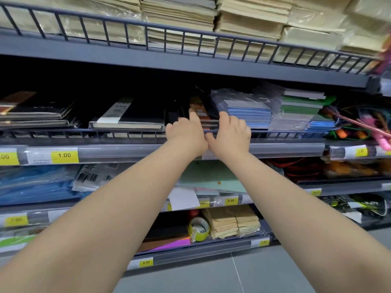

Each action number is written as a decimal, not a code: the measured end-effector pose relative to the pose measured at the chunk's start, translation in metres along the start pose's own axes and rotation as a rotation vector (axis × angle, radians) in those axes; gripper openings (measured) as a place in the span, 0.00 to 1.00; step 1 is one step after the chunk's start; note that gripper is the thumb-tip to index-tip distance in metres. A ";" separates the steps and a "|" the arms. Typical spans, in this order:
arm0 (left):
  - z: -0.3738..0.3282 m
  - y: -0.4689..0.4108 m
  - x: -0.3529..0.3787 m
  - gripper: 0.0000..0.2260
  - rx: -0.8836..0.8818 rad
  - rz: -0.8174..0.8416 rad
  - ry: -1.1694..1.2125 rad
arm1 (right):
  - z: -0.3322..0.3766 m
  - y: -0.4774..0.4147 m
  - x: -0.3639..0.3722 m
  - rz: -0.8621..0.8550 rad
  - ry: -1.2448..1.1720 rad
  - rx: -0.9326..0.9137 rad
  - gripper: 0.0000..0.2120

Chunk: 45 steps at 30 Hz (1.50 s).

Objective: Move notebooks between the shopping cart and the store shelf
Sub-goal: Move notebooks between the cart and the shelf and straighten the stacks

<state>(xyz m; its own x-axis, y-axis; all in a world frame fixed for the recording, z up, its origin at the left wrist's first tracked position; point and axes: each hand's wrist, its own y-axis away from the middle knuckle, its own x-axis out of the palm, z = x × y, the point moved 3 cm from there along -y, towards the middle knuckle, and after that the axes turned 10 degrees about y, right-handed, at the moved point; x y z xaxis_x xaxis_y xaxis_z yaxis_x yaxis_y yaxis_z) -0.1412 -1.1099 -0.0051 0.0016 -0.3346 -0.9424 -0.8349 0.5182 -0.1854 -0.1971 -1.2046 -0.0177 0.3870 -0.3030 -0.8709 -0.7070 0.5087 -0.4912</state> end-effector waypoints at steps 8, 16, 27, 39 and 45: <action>-0.004 -0.006 0.005 0.33 -0.089 0.005 -0.066 | 0.010 -0.012 -0.015 0.294 0.066 -0.041 0.24; -0.005 0.000 -0.005 0.19 -0.050 0.003 0.064 | -0.009 0.008 -0.006 0.238 -0.244 0.005 0.34; 0.001 0.014 0.009 0.45 0.097 -0.093 -0.130 | -0.002 0.027 -0.006 0.014 0.055 -0.085 0.36; 0.138 0.061 0.010 0.37 0.106 -0.438 -0.081 | 0.084 0.048 0.013 -0.215 -0.148 -0.513 0.30; 0.183 0.067 0.003 0.37 0.088 -0.388 -0.094 | 0.127 0.048 0.017 -0.208 -0.180 -0.484 0.30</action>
<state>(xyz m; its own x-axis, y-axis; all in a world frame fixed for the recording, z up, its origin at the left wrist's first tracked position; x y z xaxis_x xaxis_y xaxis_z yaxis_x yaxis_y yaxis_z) -0.0964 -0.9317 -0.0718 0.3615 -0.4471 -0.8182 -0.7119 0.4344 -0.5518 -0.1491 -1.0830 -0.0584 0.6126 -0.1934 -0.7664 -0.7796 0.0116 -0.6261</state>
